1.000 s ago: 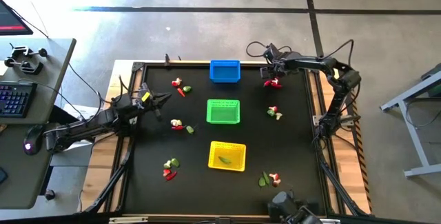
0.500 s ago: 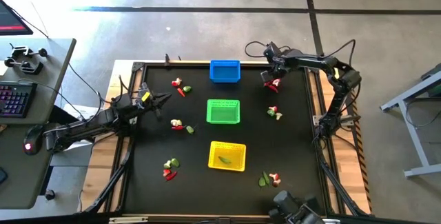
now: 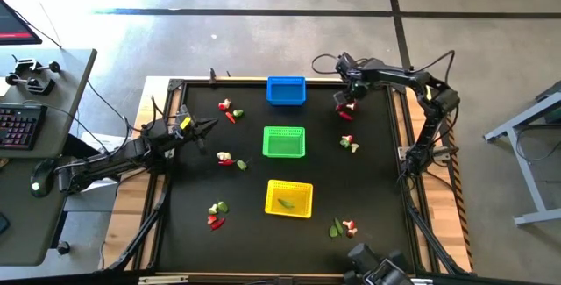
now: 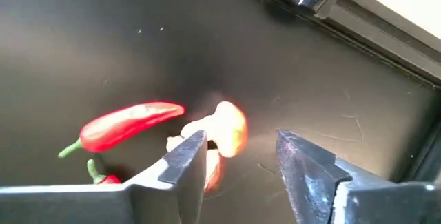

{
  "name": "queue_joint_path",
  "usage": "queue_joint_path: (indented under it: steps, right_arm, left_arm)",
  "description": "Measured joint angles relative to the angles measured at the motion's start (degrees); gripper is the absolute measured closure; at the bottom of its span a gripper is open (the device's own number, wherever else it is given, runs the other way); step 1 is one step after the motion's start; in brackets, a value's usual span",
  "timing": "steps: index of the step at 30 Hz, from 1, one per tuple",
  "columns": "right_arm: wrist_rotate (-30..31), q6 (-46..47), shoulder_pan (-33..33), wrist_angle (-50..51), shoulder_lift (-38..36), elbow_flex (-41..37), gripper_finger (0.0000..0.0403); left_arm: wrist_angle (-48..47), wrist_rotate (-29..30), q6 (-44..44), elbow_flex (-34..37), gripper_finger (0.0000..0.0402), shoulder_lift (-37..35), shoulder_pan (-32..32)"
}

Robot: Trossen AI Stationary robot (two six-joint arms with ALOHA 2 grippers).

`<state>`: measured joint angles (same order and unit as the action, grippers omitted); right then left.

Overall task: Sort produce into baskets
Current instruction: Put the red mushroom into the blue bin

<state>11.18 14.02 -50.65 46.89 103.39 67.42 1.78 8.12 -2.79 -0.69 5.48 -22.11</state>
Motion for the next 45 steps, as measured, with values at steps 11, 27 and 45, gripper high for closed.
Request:
queue_joint_path:
  steps: [11, 27, 45]
  right_arm:
    - [-1.73, -0.97, -0.09, -4.29, 0.0, -2.55, 0.0303]
    - [-0.07, -7.99, 0.36, -4.32, 0.0, 1.1, 0.04]
    - [-2.74, -21.97, 15.82, -26.07, 0.0, 8.84, 0.04]
  left_arm:
    - [0.0, 0.0, -0.04, 0.0, 0.0401, 0.0, 0.0]
    - [0.01, -0.02, -0.04, 0.0, 0.0401, 0.0, 0.02]
    - [1.14, -0.02, -4.61, 0.0, 0.0401, 2.73, 0.02]
